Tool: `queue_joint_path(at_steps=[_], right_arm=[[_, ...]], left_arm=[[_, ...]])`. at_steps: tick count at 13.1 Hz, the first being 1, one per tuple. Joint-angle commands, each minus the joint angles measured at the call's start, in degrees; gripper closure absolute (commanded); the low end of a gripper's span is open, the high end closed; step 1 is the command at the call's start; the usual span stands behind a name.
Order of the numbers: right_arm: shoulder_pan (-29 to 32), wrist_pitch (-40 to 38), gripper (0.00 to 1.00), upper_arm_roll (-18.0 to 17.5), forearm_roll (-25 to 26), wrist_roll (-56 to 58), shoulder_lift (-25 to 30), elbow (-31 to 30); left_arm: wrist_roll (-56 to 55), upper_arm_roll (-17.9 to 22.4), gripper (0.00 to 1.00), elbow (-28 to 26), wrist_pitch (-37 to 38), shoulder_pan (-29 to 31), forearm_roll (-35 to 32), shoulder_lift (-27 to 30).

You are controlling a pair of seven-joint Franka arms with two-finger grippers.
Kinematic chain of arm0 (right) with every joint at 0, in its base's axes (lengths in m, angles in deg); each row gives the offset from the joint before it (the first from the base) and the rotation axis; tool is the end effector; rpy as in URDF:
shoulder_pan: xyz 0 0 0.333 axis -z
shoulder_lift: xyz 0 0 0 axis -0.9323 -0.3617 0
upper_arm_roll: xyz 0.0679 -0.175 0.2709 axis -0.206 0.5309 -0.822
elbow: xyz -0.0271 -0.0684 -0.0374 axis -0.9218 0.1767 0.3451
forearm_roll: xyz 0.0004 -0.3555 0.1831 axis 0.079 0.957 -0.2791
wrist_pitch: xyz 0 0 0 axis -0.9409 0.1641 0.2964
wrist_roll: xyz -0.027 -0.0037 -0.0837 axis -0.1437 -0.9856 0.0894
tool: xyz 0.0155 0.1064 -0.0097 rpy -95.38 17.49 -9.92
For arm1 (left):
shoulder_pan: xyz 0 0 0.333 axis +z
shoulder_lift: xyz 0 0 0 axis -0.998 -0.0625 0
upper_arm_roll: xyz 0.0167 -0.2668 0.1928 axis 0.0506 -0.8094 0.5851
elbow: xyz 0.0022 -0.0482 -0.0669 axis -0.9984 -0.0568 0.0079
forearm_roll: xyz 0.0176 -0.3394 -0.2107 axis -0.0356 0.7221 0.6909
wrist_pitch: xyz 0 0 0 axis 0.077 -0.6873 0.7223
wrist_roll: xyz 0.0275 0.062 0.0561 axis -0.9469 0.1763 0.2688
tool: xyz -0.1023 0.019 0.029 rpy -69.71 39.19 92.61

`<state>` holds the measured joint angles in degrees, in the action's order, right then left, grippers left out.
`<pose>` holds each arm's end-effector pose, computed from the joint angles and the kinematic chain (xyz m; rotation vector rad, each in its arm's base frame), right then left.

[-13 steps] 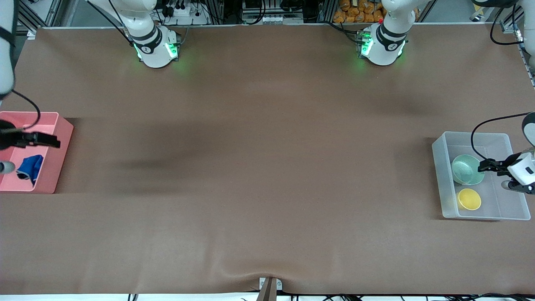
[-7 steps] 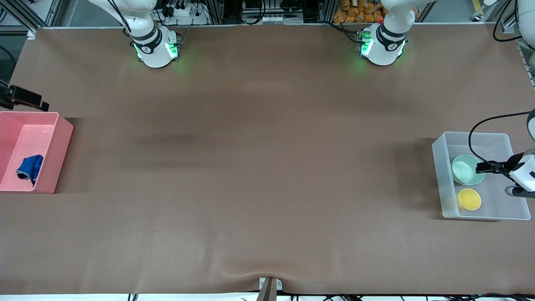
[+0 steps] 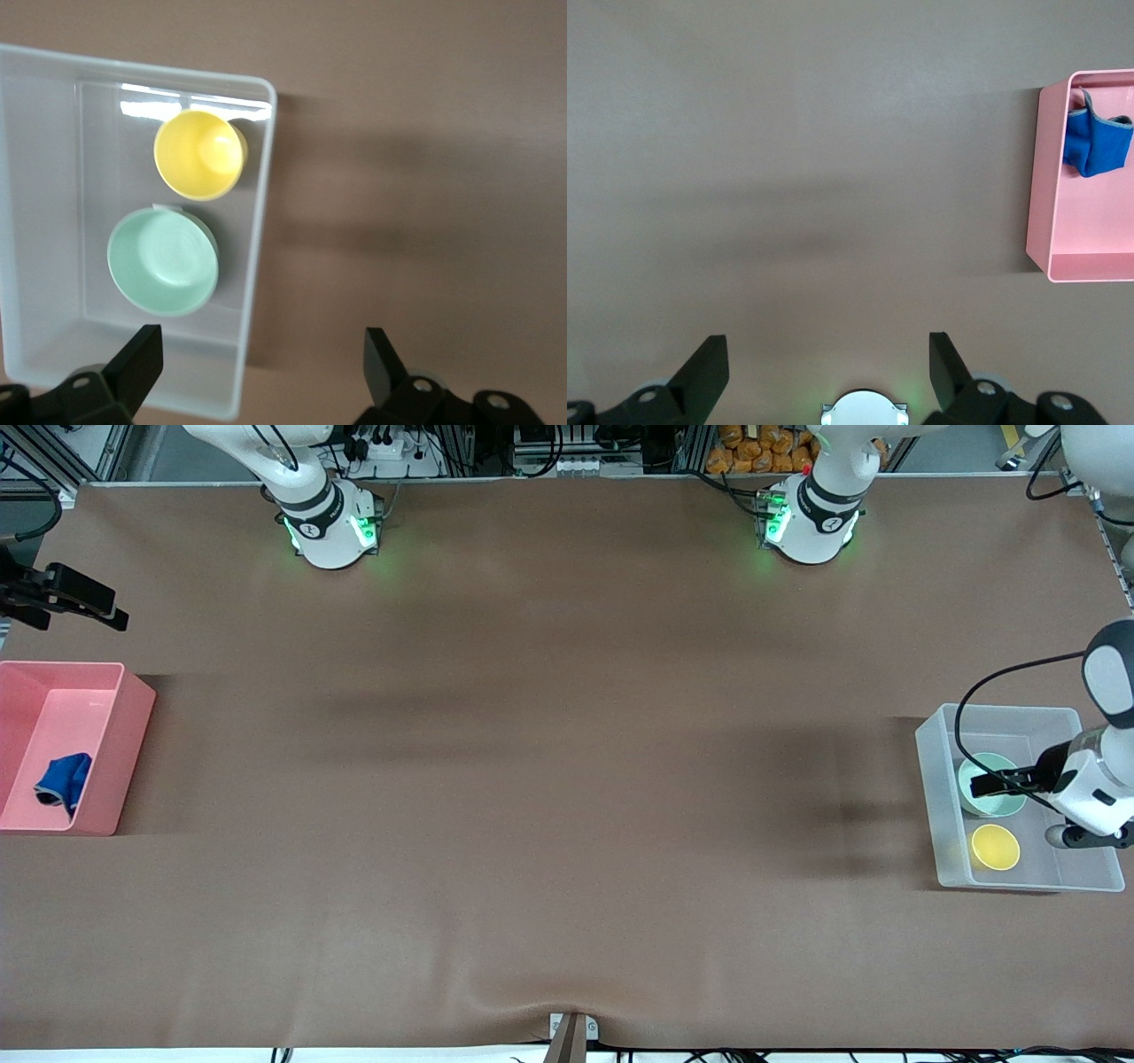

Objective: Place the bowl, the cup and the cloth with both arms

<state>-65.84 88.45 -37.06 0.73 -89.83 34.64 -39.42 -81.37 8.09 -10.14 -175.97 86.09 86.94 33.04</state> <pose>0.5367 -0.0249 0.6727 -3.0922 0.0775 0.1740 0.6656 0.0749 0.4360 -3.0736 -0.1441 0.1248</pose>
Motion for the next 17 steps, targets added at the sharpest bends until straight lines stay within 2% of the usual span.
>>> queue_joint_path(at_steps=[1,4,8,10,12,17], right_arm=[[-0.9,0.6,0.00,1.7,1.4,0.1,2.0,-1.9],[-0.1,0.7,0.00,2.4,1.6,1.4,1.7,-2.2],[0.0,0.2,0.00,2.5,1.6,1.4,1.7,-2.3],[0.6,0.2,0.00,2.5,1.5,1.3,1.7,-2.3],[1.0,0.8,0.00,2.5,1.6,1.4,1.6,-2.1],[1.0,0.8,0.00,2.5,1.5,1.4,1.3,-2.2]], left_arm=[[-1.9,0.6,0.00,-1.0,3.3,-2.0,0.8,6.8],[-2.3,-1.0,0.00,-1.7,9.6,-2.4,1.5,13.1],[-1.7,-2.6,0.00,-11.7,9.8,-2.3,1.4,23.1],[-1.6,-2.6,0.00,-12.8,9.3,-2.2,1.4,24.9],[-1.6,-2.4,0.00,-12.2,9.3,-2.3,2.2,25.4],[-2.1,-2.2,0.00,0.3,9.2,-2.7,3.5,16.8]])
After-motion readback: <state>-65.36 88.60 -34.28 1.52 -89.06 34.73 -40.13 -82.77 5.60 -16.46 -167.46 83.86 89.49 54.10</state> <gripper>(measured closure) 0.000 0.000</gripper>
